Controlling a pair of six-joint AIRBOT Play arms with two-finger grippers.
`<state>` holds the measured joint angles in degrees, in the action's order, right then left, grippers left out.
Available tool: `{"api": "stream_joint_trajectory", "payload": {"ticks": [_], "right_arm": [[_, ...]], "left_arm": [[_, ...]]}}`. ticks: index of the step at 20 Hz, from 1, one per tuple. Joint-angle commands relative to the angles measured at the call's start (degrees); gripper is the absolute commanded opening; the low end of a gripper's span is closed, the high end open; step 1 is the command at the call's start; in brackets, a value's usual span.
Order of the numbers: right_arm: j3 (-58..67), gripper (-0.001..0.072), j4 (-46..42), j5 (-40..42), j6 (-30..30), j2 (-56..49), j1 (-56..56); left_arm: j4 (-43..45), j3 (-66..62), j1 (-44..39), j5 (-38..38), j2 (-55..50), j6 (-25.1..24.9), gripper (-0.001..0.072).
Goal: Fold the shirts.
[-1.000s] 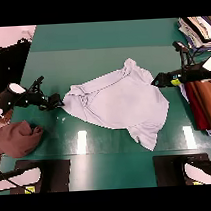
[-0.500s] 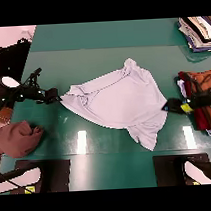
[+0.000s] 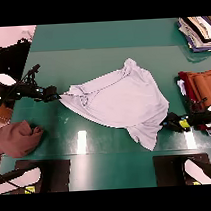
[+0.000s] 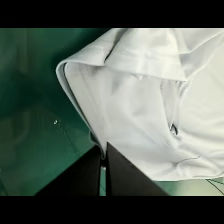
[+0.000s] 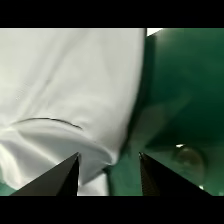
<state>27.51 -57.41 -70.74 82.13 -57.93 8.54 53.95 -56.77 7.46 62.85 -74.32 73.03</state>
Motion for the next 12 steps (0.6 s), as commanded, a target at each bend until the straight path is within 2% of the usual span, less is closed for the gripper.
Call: {"api": "stream_joint_trajectory", "payload": {"ticks": [1, 3, 4, 5, 9, 12], "right_arm": [[-0.94, 0.0347, 5.42, 5.62, -2.93, -4.09, 0.39], [-0.94, 0.0249, 5.40, 5.64, -4.00, -5.49, 0.39], [-0.94, 0.0095, 5.46, 4.96, -5.44, -5.66, 0.39], [-0.85, 0.0014, 5.40, 4.11, -6.82, -5.40, 0.39], [4.83, 0.0013, 5.42, 0.83, -7.23, 2.03, 0.39], [17.35, 0.0012, 5.44, -0.39, -7.17, 8.61, 0.39]], "left_arm": [[0.02, -0.07, 0.02, 0.46, 0.04, -0.02, 0.0025], [0.04, -0.07, 0.02, 0.79, 0.04, -0.04, 0.0025], [0.09, -0.07, 0.02, 1.60, 0.07, -0.26, 0.0025], [0.11, -0.09, 0.04, 2.80, 0.20, -0.72, 0.0024], [0.09, -0.11, 0.09, 4.81, 7.26, -0.37, 0.0023], [0.04, -2.03, 0.09, 6.78, 17.16, 1.40, 0.0024]]}}
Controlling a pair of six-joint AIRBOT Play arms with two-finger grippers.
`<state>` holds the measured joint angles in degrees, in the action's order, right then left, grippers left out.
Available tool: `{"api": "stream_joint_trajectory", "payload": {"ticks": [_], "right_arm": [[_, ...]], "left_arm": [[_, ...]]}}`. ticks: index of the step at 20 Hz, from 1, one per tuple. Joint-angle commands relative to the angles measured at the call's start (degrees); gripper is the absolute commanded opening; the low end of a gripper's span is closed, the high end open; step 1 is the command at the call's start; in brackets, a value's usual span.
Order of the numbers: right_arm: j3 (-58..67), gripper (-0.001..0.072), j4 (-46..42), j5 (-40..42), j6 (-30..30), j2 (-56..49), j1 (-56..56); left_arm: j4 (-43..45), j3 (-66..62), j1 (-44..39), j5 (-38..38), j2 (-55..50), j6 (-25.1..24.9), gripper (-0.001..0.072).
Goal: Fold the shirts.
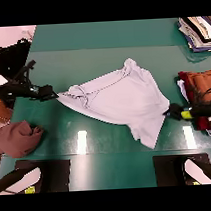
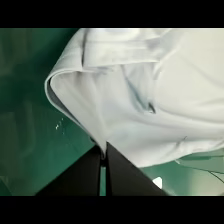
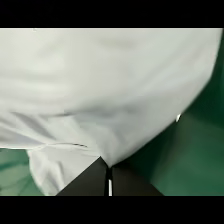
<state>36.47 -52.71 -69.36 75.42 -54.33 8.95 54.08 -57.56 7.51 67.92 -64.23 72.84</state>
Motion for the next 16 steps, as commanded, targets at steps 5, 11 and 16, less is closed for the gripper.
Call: {"api": "stream_joint_trajectory", "payload": {"ticks": [5, 11, 16], "right_arm": [[35.15, 0.0013, 0.07, 0.68, -0.50, 11.04, -0.02], [60.26, 0.0013, -8.15, 0.55, -0.48, 13.62, -0.02], [72.30, 0.0012, -18.47, -5.09, 2.82, 13.90, 0.00]], "left_arm": [[-0.52, -16.76, 0.04, 0.50, 21.31, 7.67, 0.0025], [-0.55, -46.42, 0.04, 0.92, 24.48, 9.94, 0.0025], [-0.55, -61.48, 0.04, 2.62, 24.48, 13.14, 0.0024]]}}
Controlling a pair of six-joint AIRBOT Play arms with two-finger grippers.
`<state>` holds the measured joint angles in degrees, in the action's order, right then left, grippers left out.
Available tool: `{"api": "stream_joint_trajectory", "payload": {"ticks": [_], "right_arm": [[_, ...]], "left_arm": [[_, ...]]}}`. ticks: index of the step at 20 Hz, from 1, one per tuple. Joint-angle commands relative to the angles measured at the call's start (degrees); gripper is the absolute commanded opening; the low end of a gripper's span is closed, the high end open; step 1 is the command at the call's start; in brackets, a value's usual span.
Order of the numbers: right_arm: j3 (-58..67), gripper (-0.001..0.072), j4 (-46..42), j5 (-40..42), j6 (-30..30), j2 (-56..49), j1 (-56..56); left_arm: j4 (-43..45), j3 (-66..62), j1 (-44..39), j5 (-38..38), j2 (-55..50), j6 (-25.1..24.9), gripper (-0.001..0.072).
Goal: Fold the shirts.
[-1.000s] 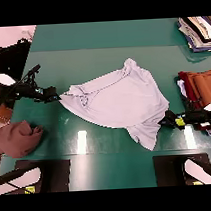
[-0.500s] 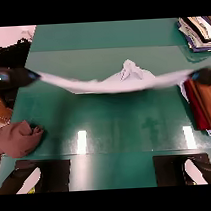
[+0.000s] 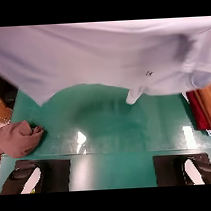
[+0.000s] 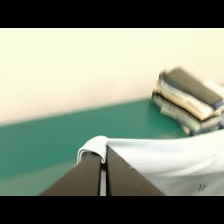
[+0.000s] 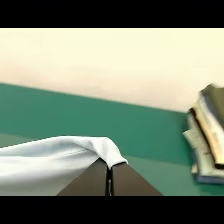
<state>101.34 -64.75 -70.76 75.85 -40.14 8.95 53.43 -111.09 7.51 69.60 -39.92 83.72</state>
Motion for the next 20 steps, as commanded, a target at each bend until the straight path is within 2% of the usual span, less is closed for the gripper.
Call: {"api": "stream_joint_trajectory", "payload": {"ticks": [1, 4, 6, 10, 13, 15, 17, 20], "right_arm": [[10.67, 0.0012, -7.28, -6.40, 2.78, -1.99, -0.02], [19.87, 0.0012, -7.23, -15.19, 3.93, -10.21, -0.02], [21.22, 0.0012, -6.67, -21.18, 5.64, -16.50, -0.02], [7.17, 0.0012, -3.30, -26.05, 5.77, -26.53, -0.04], [-2.03, 0.0012, -2.54, -27.36, 5.77, -35.80, -1.03], [-5.57, 0.0012, -2.47, -25.14, 5.75, -42.14, -2.86], [-6.80, 0.0011, -2.45, -20.48, 5.70, -48.76, -5.22], [-3.82, 0.0012, -2.38, -12.72, 5.53, -57.77, -8.41]], "left_arm": [[0.09, -8.39, 0.04, 1.64, 0.17, 3.28, 0.0024], [0.61, -4.63, 0.04, 8.13, -0.68, 5.05, 0.0024], [0.61, 4.70, 0.04, 11.72, -1.25, 5.44, 0.0024], [1.46, 28.52, 0.02, 12.72, -5.51, 4.00, 0.0025], [2.14, 44.65, 0.02, 5.55, -12.50, 1.60, 0.0024], [2.05, 50.25, 0.02, -1.73, -19.89, 0.81, 0.0024], [1.14, 50.03, -0.02, -8.90, -28.72, -0.83, 0.0024], [-4.87, 45.75, -0.02, -16.65, -40.06, -4.57, 0.0024]]}}
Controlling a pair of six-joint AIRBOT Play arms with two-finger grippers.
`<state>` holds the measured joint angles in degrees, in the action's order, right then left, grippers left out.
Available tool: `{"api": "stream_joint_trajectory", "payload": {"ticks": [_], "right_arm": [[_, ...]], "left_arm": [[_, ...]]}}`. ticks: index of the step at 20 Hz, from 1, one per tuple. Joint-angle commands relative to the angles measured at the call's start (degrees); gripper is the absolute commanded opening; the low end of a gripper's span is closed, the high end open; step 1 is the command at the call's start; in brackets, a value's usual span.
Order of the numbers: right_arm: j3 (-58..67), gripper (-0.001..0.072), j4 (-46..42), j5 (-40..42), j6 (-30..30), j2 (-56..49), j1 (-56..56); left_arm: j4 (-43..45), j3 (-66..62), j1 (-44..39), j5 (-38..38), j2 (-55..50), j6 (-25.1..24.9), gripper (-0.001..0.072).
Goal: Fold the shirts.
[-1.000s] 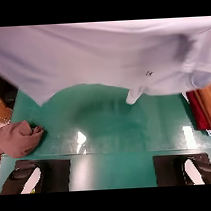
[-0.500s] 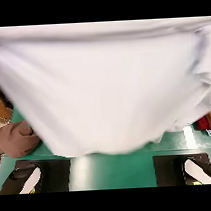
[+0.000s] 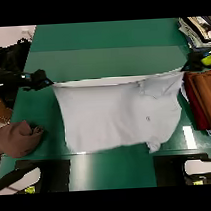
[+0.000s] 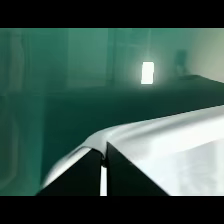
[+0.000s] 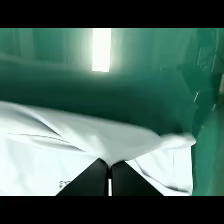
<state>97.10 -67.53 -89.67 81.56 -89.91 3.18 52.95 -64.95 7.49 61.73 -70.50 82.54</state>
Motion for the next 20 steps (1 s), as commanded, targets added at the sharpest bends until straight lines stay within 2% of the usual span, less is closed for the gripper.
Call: {"api": "stream_joint_trajectory", "payload": {"ticks": [1, 3, 7, 11, 14, 18, 20], "right_arm": [[2.78, 0.0011, 0.37, 8.41, -0.17, -10.69, -3.45], [8.15, 0.0012, 0.39, 11.72, -0.17, -14.86, -4.68], [16.35, 0.0011, -0.09, 16.76, -0.15, -17.88, -5.33], [19.65, 0.0011, -0.26, 15.52, -0.17, -17.44, -4.31], [13.60, 0.0012, -3.28, 13.57, -1.20, -14.47, -4.07], [1.88, 0.0012, -4.72, 14.34, -3.26, -9.22, -4.11], [-3.61, 0.0011, -4.72, 16.09, -3.26, -6.93, -4.07]], "left_arm": [[-7.13, -2.62, 0.00, -9.90, -12.61, -5.07, 0.0024], [-10.49, -7.34, -0.02, -10.97, -16.83, -8.09, 0.0024], [-9.68, -12.92, 0.00, -14.40, -18.88, -9.60, 0.0024], [-8.94, -15.19, 0.00, -9.14, -18.71, -11.06, 0.0024], [-5.38, -15.23, 0.00, -2.84, -18.53, -10.75, 0.0023], [7.43, -13.44, -2.71, 5.33, -18.16, -7.76, 0.0022], [10.12, -10.34, -5.49, 5.16, -18.18, -7.74, 0.0022]]}}
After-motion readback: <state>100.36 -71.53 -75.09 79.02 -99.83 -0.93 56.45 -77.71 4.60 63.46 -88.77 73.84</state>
